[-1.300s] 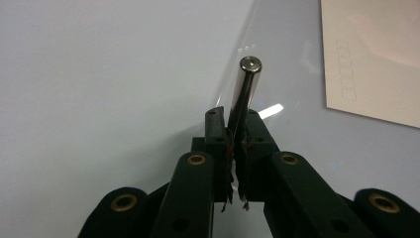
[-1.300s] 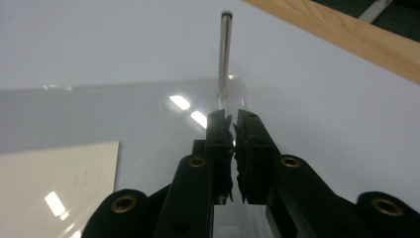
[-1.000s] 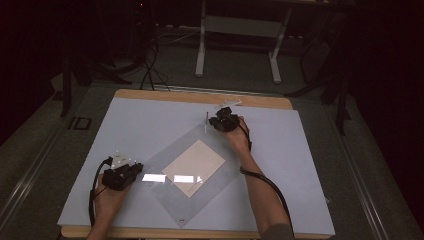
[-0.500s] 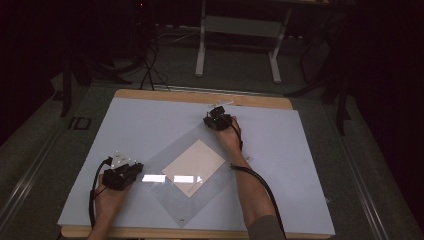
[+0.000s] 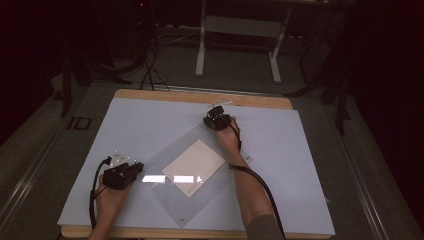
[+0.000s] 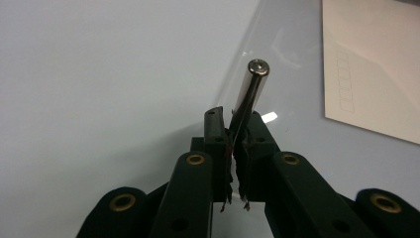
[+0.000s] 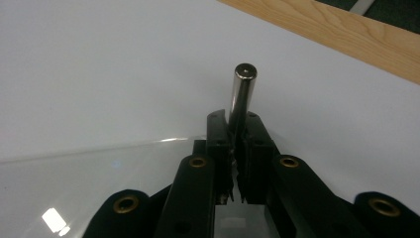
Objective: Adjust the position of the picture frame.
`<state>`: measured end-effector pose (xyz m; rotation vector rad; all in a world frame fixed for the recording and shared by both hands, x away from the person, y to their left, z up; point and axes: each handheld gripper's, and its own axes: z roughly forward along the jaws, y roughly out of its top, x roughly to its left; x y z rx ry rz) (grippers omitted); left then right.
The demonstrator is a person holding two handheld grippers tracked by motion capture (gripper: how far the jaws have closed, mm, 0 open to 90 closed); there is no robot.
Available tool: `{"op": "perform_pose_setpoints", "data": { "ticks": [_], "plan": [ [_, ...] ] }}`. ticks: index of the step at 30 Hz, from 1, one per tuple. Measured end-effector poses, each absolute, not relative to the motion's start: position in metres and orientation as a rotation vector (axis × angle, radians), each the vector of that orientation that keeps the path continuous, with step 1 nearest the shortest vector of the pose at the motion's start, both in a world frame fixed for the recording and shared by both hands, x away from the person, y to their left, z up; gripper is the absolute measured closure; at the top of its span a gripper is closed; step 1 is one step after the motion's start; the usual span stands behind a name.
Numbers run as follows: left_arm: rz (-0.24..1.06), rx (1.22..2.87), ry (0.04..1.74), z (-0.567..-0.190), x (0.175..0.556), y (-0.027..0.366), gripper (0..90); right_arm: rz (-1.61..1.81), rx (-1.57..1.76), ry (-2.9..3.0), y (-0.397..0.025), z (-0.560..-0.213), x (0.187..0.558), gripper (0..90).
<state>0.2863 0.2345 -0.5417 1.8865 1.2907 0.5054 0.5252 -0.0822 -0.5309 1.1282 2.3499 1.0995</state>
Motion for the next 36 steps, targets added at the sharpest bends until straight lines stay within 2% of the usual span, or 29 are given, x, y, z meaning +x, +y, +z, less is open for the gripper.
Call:
{"op": "perform_pose_setpoints", "data": {
  "ticks": [16,25,36],
  "plan": [
    [0.412,1.852,1.331,-0.54,0.296,0.238,83.3,1.059,1.098,2.401,-0.1,-0.524,0.519,85.5],
    [0.357,1.843,1.346,-0.538,0.306,0.238,82.5,1.017,1.041,2.444,-0.124,-0.51,0.5,85.7],
    [0.378,1.885,1.341,-0.524,0.336,0.232,82.5,1.009,1.099,2.431,-0.158,-0.506,0.471,85.5]
  ]
}}
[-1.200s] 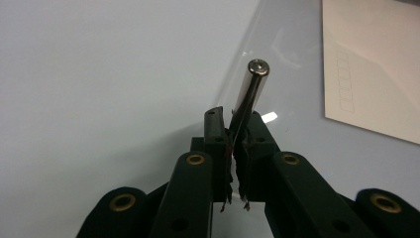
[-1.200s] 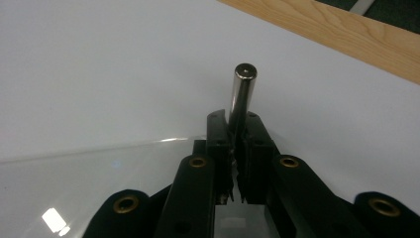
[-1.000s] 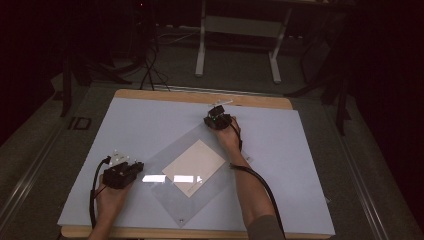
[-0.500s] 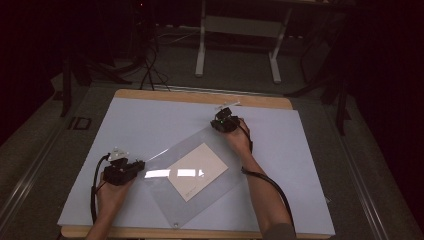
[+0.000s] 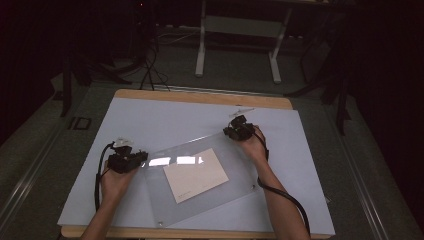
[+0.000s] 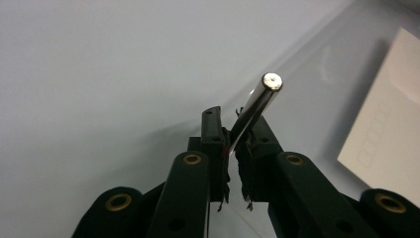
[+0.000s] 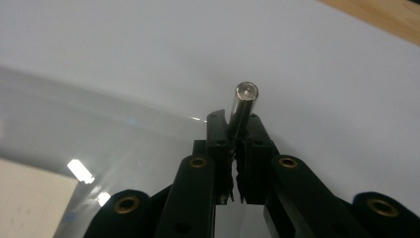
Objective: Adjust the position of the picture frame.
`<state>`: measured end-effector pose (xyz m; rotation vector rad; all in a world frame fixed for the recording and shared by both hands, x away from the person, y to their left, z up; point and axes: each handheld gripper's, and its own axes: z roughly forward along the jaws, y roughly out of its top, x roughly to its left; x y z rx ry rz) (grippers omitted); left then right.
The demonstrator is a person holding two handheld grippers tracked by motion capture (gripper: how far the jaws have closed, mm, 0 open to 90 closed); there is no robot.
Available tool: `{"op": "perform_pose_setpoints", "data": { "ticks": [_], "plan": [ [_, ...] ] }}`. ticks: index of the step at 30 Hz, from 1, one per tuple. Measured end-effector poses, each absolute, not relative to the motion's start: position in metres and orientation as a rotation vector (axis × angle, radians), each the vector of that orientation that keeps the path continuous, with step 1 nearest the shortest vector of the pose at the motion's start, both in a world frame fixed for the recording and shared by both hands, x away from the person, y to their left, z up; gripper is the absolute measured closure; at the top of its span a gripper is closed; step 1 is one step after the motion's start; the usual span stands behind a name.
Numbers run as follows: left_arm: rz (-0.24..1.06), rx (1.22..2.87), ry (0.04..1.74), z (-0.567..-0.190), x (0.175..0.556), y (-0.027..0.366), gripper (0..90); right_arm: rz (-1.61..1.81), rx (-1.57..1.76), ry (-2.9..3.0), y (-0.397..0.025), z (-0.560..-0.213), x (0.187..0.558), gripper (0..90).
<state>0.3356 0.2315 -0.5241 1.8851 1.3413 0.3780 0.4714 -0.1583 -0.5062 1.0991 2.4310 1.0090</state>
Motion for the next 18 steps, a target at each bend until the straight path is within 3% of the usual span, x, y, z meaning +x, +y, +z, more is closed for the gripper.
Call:
{"op": "perform_pose_setpoints", "data": {
  "ticks": [18],
  "plan": [
    [0.34,1.984,1.295,-0.513,0.414,0.184,82.7,0.994,1.305,2.316,-0.223,-0.511,0.434,85.1]
  ]
}}
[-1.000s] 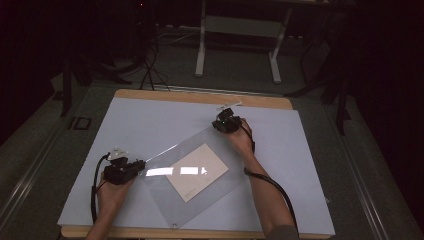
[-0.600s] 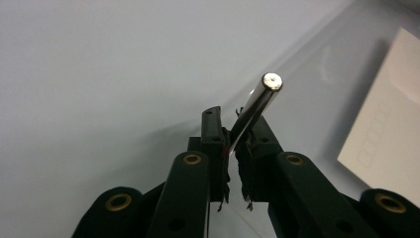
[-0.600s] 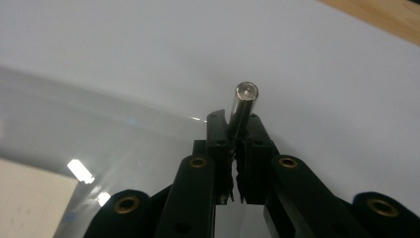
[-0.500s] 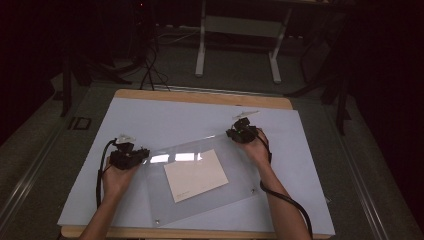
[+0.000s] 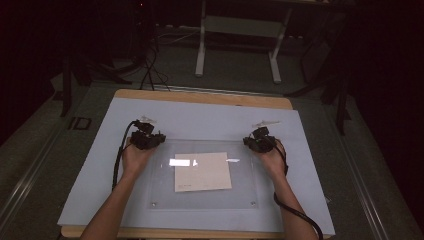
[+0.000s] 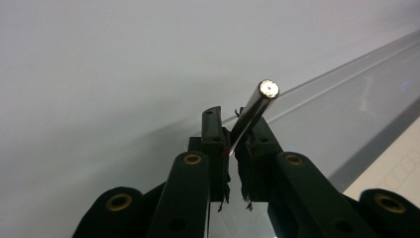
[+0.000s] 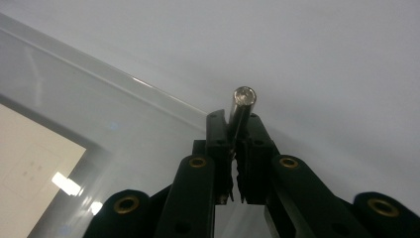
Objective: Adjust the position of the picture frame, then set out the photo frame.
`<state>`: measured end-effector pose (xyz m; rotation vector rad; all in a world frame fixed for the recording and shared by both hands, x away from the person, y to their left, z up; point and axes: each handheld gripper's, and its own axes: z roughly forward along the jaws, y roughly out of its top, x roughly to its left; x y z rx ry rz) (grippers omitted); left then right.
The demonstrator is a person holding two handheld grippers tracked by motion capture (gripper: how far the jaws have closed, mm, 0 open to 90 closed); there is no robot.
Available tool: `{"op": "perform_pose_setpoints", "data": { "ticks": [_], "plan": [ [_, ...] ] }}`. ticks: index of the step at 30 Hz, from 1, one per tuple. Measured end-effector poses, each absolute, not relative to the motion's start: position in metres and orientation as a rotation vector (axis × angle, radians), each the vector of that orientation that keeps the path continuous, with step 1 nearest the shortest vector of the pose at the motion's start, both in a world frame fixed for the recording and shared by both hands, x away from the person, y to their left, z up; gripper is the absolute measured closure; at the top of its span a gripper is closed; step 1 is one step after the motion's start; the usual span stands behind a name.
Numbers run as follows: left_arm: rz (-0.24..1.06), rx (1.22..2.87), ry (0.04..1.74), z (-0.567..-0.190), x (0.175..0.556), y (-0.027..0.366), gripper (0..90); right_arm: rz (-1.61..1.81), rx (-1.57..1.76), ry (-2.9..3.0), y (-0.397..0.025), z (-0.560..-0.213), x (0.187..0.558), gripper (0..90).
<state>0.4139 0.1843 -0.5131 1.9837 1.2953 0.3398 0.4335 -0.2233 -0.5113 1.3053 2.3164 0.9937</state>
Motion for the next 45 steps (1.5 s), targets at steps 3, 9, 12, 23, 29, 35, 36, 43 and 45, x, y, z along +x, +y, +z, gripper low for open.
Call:
{"op": "perform_pose_setpoints", "data": {
  "ticks": [3,9,12,23,29,35,36,43,45],
  "plan": [
    [0.329,1.979,1.308,-0.517,0.42,0.179,82.8,0.988,1.318,2.3,-0.229,-0.513,0.431,85.1],
    [0.309,1.97,1.325,-0.525,0.425,0.175,83.1,1.002,1.341,2.289,-0.234,-0.516,0.429,84.8],
    [0.321,1.971,1.325,-0.525,0.424,0.173,83.1,1.013,1.35,2.284,-0.235,-0.518,0.43,84.8],
    [0.338,1.965,1.331,-0.526,0.417,0.175,83.2,1.023,1.333,2.291,-0.234,-0.523,0.433,84.9],
    [0.34,1.949,1.344,-0.526,0.415,0.175,82.6,1.018,1.304,2.293,-0.233,-0.523,0.433,85.0],
    [0.297,1.89,1.359,-0.53,0.415,0.179,80.1,1.016,1.282,2.299,-0.233,-0.524,0.433,85.0],
    [0.292,1.87,1.361,-0.531,0.414,0.18,79.4,1.017,1.28,2.301,-0.233,-0.524,0.433,84.9],
    [0.356,1.754,1.268,-0.53,0.394,0.19,69.8,1.031,1.283,2.289,-0.233,-0.525,0.432,84.7],
    [0.388,1.732,1.236,-0.528,0.389,0.192,69.8,1.035,1.284,2.284,-0.233,-0.526,0.431,84.7]
  ]
}}
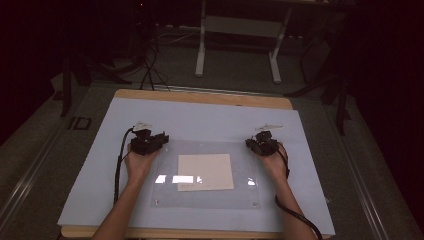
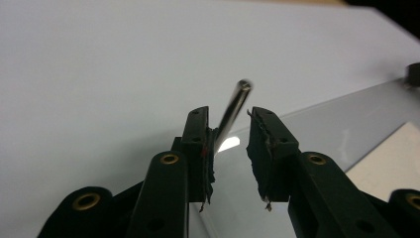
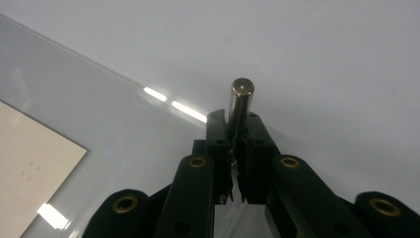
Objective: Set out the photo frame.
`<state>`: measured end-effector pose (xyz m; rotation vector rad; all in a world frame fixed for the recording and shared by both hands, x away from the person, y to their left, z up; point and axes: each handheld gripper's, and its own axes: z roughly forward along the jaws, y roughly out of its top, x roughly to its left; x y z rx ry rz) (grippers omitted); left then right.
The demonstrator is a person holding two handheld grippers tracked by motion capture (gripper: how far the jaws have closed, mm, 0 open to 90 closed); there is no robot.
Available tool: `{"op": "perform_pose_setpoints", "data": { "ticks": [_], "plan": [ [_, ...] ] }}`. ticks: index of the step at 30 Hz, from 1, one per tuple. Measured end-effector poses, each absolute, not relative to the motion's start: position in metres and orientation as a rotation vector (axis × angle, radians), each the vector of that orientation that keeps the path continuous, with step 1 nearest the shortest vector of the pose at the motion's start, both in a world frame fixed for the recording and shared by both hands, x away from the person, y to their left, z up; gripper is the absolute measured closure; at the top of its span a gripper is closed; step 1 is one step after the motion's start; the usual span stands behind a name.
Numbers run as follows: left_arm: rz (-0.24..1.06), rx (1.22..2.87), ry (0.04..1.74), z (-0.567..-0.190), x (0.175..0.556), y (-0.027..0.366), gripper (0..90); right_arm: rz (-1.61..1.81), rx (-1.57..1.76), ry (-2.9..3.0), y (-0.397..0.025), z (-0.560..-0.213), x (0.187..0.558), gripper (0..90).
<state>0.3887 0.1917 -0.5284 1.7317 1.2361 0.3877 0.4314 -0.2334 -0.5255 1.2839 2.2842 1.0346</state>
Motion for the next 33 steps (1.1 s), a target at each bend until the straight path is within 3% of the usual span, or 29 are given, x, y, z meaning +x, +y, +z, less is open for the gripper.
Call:
{"op": "perform_pose_setpoints", "data": {
  "ticks": [5,14,31,33],
  "plan": [
    [0.472,1.72,1.158,-0.526,0.379,0.193,71.9,1.042,1.285,2.279,-0.234,-0.526,0.431,84.6],
    [0.486,1.701,1.153,-0.529,0.381,0.194,82.6,1.083,1.303,2.262,-0.236,-0.529,0.43,84.0],
    [0.496,1.666,1.145,-0.535,0.388,0.19,82.4,1.092,1.276,2.278,-0.238,-0.529,0.431,83.0],
    [0.494,1.668,1.147,-0.535,0.389,0.19,82.6,1.1,1.272,2.269,-0.238,-0.529,0.431,75.3]
  ]
}}
